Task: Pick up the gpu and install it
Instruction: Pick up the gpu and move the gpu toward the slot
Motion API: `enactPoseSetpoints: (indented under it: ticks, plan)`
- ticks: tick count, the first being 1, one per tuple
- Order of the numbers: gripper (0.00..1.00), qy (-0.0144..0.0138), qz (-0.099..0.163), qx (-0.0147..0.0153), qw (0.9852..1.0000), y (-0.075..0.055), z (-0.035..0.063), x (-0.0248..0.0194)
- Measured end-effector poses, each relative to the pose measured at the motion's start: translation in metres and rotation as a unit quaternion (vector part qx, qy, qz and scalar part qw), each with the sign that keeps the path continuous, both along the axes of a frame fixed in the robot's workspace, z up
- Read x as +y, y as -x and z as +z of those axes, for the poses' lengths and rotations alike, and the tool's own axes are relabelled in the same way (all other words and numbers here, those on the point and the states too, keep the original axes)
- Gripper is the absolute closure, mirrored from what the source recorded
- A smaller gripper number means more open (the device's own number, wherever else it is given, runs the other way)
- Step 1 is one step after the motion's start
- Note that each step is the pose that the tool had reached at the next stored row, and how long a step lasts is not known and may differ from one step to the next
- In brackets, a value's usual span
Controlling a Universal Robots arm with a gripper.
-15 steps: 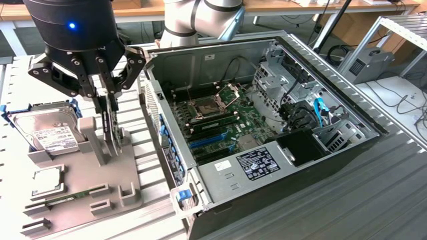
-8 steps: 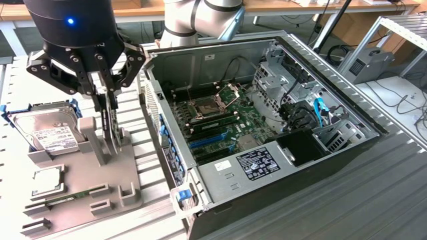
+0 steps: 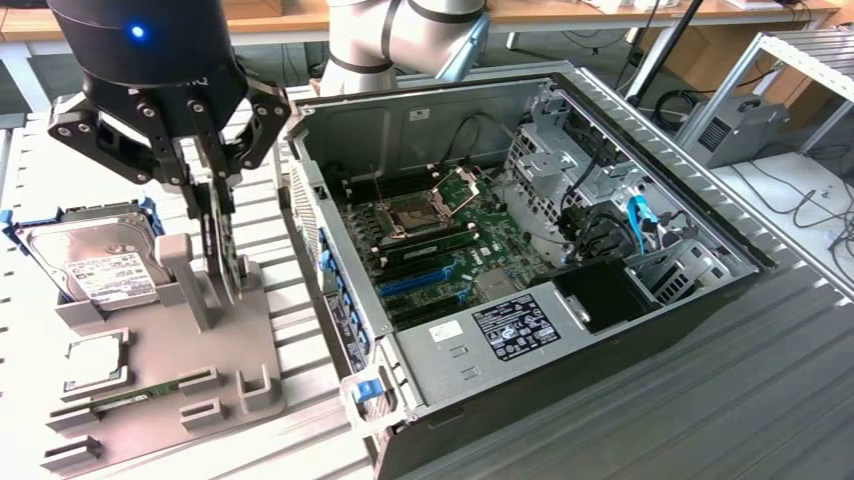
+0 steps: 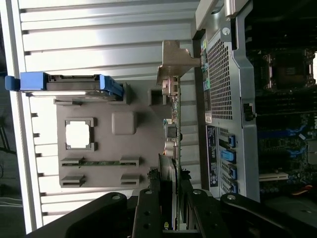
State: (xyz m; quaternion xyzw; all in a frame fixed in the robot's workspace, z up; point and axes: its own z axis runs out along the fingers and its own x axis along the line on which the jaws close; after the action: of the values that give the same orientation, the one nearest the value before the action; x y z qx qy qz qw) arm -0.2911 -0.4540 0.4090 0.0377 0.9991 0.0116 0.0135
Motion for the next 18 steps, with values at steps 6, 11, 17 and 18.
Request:
enactPoseSetpoints:
  ticks: [6,11,17,18]
  plan:
    - [0.74,0.0,0.0,0.0,1.0,0.0,0.0039,0.0]
    - [0.74,0.0,0.0,0.0,1.0,0.0,0.0071,0.0]
    - [0.74,0.0,0.0,0.0,1.0,0.0,0.0122,0.0]
    - [0.74,0.0,0.0,0.0,1.0,0.0,0.0129,0.0]
